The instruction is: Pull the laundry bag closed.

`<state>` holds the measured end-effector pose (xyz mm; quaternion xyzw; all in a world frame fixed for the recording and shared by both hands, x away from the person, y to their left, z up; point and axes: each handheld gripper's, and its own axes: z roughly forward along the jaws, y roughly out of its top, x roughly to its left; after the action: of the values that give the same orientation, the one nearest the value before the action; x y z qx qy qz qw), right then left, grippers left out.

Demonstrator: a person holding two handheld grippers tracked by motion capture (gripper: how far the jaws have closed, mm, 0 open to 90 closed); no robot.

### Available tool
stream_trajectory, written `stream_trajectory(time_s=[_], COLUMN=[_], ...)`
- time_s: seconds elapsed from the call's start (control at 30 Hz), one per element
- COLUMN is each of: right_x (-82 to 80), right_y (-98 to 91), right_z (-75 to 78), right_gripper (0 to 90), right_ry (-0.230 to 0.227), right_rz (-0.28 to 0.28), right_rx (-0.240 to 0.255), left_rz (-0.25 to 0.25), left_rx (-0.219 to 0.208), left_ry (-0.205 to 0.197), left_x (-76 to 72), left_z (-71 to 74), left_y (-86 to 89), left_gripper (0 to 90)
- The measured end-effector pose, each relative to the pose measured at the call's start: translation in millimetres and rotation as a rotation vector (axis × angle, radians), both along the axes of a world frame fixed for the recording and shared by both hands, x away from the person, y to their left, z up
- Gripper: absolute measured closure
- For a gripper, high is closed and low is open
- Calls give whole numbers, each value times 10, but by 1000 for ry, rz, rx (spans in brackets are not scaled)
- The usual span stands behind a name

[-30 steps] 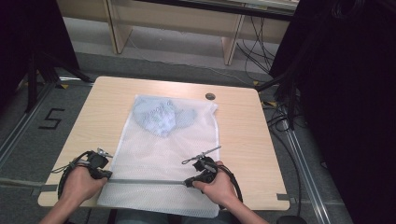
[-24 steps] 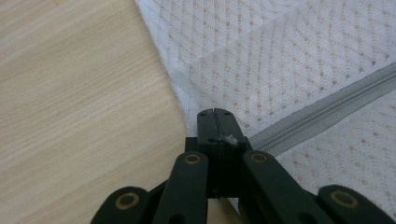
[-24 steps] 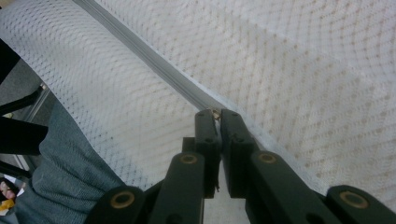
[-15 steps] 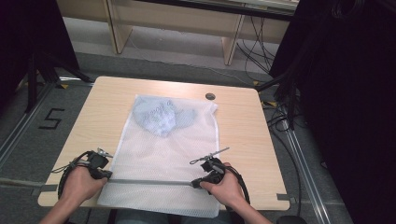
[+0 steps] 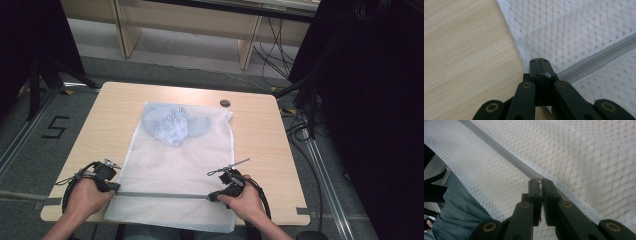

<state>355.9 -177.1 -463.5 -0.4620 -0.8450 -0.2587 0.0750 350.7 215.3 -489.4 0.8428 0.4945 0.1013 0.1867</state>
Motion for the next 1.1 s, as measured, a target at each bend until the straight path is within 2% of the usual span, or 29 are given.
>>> stream_trajectory(time_s=[0.03, 0.07, 0.13, 0.17, 0.23, 0.27, 0.43, 0.47, 0.53, 0.57, 0.6, 0.67, 0.77, 0.87, 0.97, 1.0, 1.1], right_x=[5, -7, 0, 0, 3, -1, -1, -7, 0, -3, 2, -3, -5, -1, 5, 7, 10], right_y=[-10, -11, -30, -30, -60, -82, -148, -153, -189, -206, -225, -249, -261, -267, -284, -292, -327], right_z=[-7, 5, -5, -5, -3, 2, -10, -2, -8, 2, -3, 2, -1, 1, -3, -2, 6], right_gripper=[869, 870, 869, 869, 870, 869, 870, 869, 869, 869, 869, 870, 869, 869, 870, 869, 869], right_ry=[-12, 13, -9, -9, -3, 12, 0, 14, -1, 15, 1, 12, -2, 18, 18, 28, 16], right_rz=[16, -10, 5, 5, -6, -21, -21, -35, -28, -38, -38, -53, -54, -58, -60, -66, -73], right_rx=[10, 4, 14, 14, 3, 6, 2, 0, 9, 4, 9, 9, 0, 10, 17, 16, -2], left_rz=[12, 2, 1, 14, 16, 13, 0, 0, -1, -1, -2, 3, 2, 0, -1, -1, -2], left_rx=[-4, 3, 5, -6, 1, 8, 15, 15, 15, 16, 12, 14, 9, 15, 15, 15, 12], left_ry=[-6, 0, 0, -8, -12, -7, 1, 1, 1, 1, 0, 0, -4, 1, 0, 0, 2], left_x=[-4, -2, -2, -6, -6, -7, -5, -5, -6, -6, -5, -5, -5, -6, -7, -6, -4], left_z=[-5, 1, 2, -6, -8, -1, 8, 8, 8, 8, 5, 7, 2, 8, 8, 8, 6], left_y=[-9, -4, -5, -16, -18, -18, -12, -12, -11, -13, -12, -16, -16, -12, -13, -12, -10], left_gripper=[900, 900, 900, 900, 900, 900, 900, 900, 900, 900, 900, 900, 900, 900, 900, 900, 900])
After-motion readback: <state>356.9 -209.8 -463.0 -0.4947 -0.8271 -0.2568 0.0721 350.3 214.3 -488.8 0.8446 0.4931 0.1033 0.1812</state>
